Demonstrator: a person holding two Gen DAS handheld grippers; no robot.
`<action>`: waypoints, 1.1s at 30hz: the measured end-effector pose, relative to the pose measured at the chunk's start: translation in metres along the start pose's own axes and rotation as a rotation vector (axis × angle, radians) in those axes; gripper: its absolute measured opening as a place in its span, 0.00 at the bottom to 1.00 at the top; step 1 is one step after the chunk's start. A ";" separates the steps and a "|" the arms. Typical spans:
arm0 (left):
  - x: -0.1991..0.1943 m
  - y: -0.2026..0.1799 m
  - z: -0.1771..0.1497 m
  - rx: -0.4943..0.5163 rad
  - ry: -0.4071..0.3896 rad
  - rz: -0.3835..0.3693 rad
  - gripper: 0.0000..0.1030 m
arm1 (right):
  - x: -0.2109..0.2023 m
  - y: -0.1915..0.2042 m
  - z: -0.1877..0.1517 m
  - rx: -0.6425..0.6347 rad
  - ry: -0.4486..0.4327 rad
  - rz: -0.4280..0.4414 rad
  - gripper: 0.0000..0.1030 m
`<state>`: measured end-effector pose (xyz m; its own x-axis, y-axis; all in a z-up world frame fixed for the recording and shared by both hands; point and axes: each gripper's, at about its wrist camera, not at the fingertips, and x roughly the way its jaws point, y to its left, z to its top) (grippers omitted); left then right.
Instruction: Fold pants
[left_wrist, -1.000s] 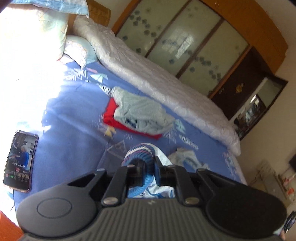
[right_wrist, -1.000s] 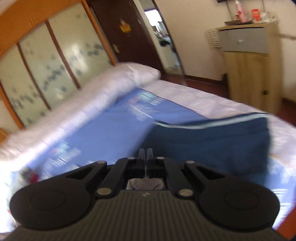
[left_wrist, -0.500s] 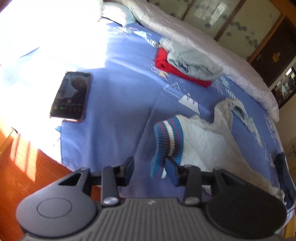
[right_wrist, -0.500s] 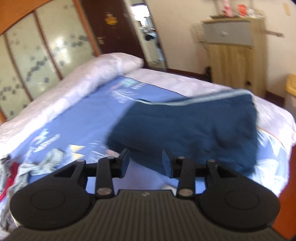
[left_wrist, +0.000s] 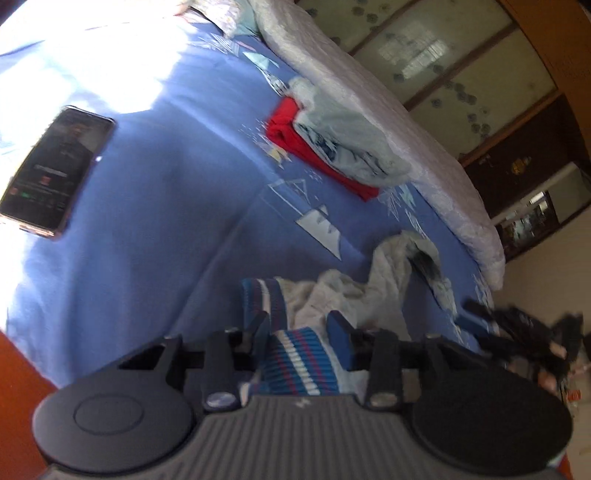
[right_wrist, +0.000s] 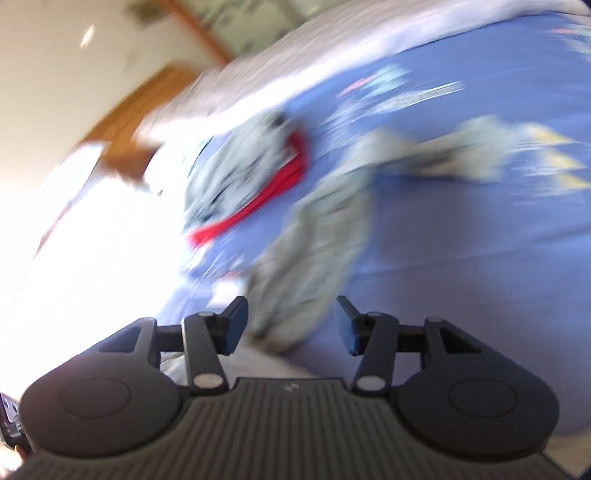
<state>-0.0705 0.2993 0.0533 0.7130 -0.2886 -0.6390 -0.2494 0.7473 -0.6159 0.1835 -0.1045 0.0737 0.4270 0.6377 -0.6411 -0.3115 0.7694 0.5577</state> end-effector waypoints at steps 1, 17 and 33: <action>0.004 -0.009 -0.008 0.050 0.022 -0.008 0.31 | 0.019 0.013 0.001 -0.024 0.035 0.009 0.56; -0.011 -0.030 -0.013 0.212 0.029 -0.060 0.50 | 0.057 0.017 -0.033 -0.023 0.078 -0.016 0.14; 0.050 -0.073 0.108 0.187 -0.122 0.069 0.17 | 0.030 0.000 -0.048 0.139 -0.028 0.115 0.16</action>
<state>0.0539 0.2948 0.1157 0.7751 -0.1668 -0.6094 -0.1827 0.8641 -0.4690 0.1551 -0.0839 0.0291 0.4197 0.7180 -0.5553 -0.2398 0.6777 0.6951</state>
